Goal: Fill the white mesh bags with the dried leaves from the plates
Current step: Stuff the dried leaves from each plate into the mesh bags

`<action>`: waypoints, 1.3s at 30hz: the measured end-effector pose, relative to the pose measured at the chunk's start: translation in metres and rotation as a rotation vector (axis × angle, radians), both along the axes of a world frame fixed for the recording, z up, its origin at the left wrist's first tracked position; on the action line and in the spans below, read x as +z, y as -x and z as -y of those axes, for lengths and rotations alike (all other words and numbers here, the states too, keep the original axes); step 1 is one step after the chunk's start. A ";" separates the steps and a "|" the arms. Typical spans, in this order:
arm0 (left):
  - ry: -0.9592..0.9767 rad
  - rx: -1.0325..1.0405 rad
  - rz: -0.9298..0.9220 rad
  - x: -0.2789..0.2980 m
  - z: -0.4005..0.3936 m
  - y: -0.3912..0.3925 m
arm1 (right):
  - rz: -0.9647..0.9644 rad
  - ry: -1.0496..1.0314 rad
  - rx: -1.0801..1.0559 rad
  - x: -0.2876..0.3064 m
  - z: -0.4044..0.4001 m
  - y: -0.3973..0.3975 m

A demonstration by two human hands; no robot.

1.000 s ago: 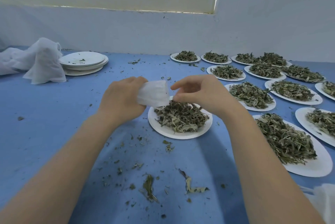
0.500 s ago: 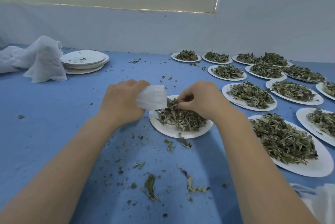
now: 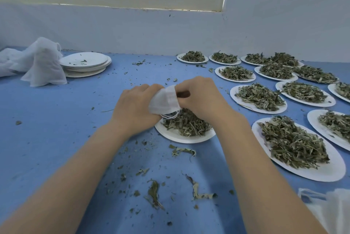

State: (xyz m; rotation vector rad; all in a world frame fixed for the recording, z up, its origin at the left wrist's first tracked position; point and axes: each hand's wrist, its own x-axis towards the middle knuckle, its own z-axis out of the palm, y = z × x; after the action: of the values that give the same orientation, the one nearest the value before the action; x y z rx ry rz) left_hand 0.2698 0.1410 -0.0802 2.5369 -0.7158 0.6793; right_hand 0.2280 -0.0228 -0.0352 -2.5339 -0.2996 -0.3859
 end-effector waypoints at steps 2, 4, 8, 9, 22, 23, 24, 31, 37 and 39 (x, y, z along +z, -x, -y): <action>0.008 -0.011 -0.001 0.000 0.001 0.001 | -0.071 -0.130 0.074 0.002 0.002 0.003; 0.007 -0.005 -0.012 0.001 0.000 0.001 | -0.164 -0.273 0.183 0.005 0.007 0.007; 0.014 0.026 -0.033 0.005 -0.003 0.001 | -0.179 -0.403 0.165 0.006 0.012 0.008; 0.009 0.029 -0.036 0.006 -0.003 0.002 | -0.149 -0.370 0.116 0.005 0.012 0.007; -0.054 0.078 -0.135 0.011 -0.012 -0.002 | -0.435 0.202 -0.149 0.005 0.028 0.005; -0.069 0.080 -0.142 0.012 -0.012 -0.002 | -0.432 0.218 -0.157 0.002 0.026 0.004; -0.079 0.086 -0.149 0.013 -0.012 0.000 | -0.411 0.228 -0.166 -0.001 0.024 0.004; -0.008 0.149 -0.233 0.022 -0.026 0.011 | -0.206 0.055 -0.144 -0.008 0.030 -0.002; -0.084 0.162 -0.169 0.014 -0.020 0.021 | -0.035 -0.010 -0.120 0.003 0.033 0.002; -0.125 0.173 -0.131 0.012 -0.016 0.020 | 0.035 -0.053 -0.122 0.006 0.033 0.003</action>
State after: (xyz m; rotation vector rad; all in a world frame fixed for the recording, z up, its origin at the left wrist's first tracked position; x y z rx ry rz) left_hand 0.2495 0.1565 -0.0682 2.7526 -0.5128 0.5315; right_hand 0.2251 -0.0556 -0.0296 -2.5028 -0.1462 -0.4794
